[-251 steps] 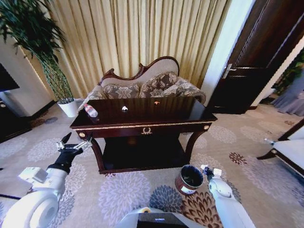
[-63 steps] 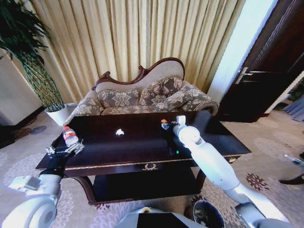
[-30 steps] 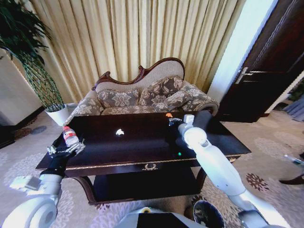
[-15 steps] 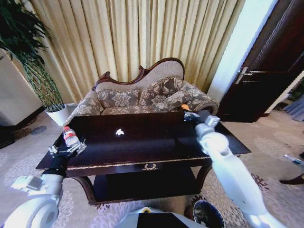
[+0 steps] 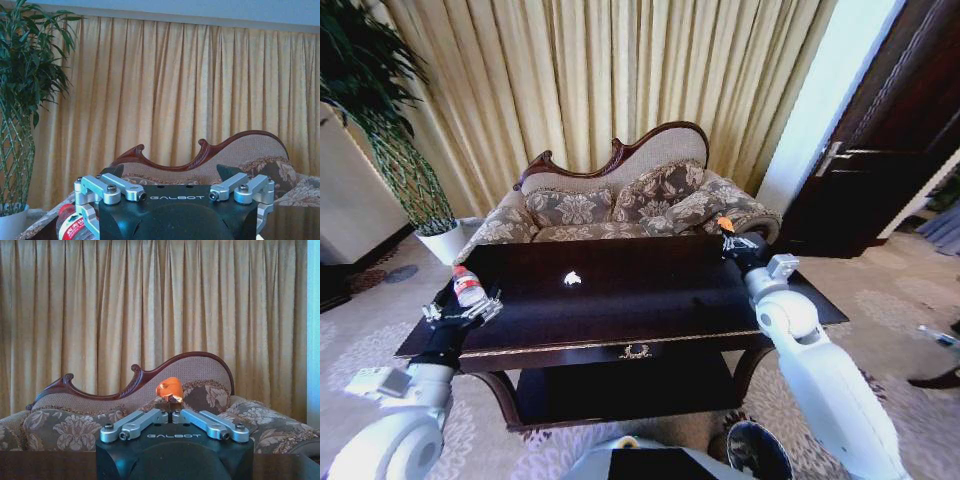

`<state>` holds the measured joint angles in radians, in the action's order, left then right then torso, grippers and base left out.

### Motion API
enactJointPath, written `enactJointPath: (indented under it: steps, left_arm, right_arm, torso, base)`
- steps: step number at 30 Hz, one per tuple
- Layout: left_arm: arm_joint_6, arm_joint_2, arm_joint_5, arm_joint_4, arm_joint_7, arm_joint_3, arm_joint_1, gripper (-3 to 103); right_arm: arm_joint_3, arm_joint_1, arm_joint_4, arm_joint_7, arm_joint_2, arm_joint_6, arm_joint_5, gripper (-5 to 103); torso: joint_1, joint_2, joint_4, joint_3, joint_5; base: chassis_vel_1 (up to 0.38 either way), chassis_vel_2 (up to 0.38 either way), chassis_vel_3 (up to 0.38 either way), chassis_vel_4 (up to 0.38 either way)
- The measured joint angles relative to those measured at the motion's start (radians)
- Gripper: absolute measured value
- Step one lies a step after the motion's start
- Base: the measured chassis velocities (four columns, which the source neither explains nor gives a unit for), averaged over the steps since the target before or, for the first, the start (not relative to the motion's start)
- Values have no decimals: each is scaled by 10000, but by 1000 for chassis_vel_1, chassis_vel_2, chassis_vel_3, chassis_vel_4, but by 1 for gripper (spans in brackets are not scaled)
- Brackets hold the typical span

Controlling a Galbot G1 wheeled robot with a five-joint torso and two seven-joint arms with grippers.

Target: Move to the front of the table and place the trash on the table into the trash bin.

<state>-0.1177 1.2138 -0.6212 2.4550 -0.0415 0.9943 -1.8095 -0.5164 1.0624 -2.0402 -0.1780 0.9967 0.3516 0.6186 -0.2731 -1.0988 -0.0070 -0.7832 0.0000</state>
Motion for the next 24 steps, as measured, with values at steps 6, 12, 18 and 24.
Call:
enactJointPath:
  steps: [6, 12, 18, 24]
  left_arm:
    - [2, -42, -5, -5, 1, -37, 49, 100]
    - [23, -56, -6, -10, 12, -39, 52, 100]
    - [54, -54, -1, -8, 28, -48, 40, 100]
    - [67, -45, 19, 19, 35, -68, 28, 100]
  right_arm:
    - [-60, 125, -96, -43, 11, 74, 29, 0]
    - [-68, 199, -135, -137, 66, 74, 61, 0]
    - [-74, 279, -159, -267, 103, 63, 78, 0]
    - [-76, 302, -185, -307, 115, 63, 86, 0]
  torso:
    - [-1, 1, 0, -1, 0]
    - [-2, 1, 0, -2, 0]
    - [-2, 1, 1, -2, 0]
    - [5, -3, -1, 2, 0]
  base:
    - [0, 0, 0, 0]
    - [51, -42, -56, 59]
    - [163, -157, -173, 178]
    - [233, -219, -230, 213]
